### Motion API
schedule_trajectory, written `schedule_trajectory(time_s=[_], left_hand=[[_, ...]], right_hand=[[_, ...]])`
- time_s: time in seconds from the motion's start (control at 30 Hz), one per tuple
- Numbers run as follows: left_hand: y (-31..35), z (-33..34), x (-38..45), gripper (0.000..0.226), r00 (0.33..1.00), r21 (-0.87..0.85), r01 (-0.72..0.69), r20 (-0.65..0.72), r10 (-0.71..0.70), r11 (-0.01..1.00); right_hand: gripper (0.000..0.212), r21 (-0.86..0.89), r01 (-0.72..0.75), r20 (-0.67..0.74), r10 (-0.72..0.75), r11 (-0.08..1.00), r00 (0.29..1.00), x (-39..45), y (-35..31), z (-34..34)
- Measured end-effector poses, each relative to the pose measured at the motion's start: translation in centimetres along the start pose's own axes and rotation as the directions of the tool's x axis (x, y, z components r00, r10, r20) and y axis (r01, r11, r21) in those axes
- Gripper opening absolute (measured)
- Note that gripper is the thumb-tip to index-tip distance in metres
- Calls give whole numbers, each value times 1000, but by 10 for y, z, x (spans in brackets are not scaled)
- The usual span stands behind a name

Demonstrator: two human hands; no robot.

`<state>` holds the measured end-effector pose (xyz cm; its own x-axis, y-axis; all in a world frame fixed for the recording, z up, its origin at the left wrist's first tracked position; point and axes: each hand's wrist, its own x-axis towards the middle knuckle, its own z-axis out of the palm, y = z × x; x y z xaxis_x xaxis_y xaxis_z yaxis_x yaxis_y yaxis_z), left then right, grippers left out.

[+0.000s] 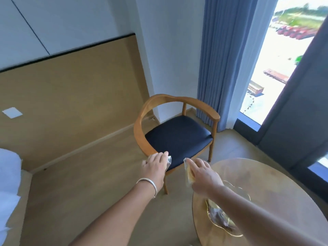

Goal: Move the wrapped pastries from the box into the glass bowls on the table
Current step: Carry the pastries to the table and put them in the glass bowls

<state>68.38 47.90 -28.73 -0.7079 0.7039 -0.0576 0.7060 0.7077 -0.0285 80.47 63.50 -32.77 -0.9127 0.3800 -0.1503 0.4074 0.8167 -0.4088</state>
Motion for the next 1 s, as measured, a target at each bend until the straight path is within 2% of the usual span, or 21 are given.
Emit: schedule_trajectory(time_s=[0.13, 0.23, 0.4, 0.57, 0.7, 0.8, 1.0], left_hand=[[48, 4, 49, 69, 980, -6, -198, 2, 198, 980], [87, 12, 72, 57, 939, 18, -342, 43, 341, 939], [147, 28, 98, 54, 832, 9, -552, 79, 549, 834], [196, 42, 116, 60, 702, -39, -703, 124, 702, 710], [223, 50, 128, 42, 577, -28, -807, 174, 798, 590], [232, 58, 134, 39, 497, -62, -853, 209, 842, 518], [234, 90, 140, 44, 431, -124, -872, 261, 864, 473]], right_hand=[[92, 43, -179, -19, 180, 983, 984, 0, 50, -13], [90, 67, -347, -48, 350, 936, 935, -15, 90, -18], [81, 112, -550, -49, 557, 828, 829, -56, 143, -23], [83, 134, -705, -17, 713, 696, 701, -97, 162, -26], [75, 148, -795, -15, 805, 588, 593, -114, 160, -24], [68, 169, -831, -4, 843, 531, 538, -117, 153, -17], [67, 190, -824, 84, 828, 533, 555, -95, 156, 21]])
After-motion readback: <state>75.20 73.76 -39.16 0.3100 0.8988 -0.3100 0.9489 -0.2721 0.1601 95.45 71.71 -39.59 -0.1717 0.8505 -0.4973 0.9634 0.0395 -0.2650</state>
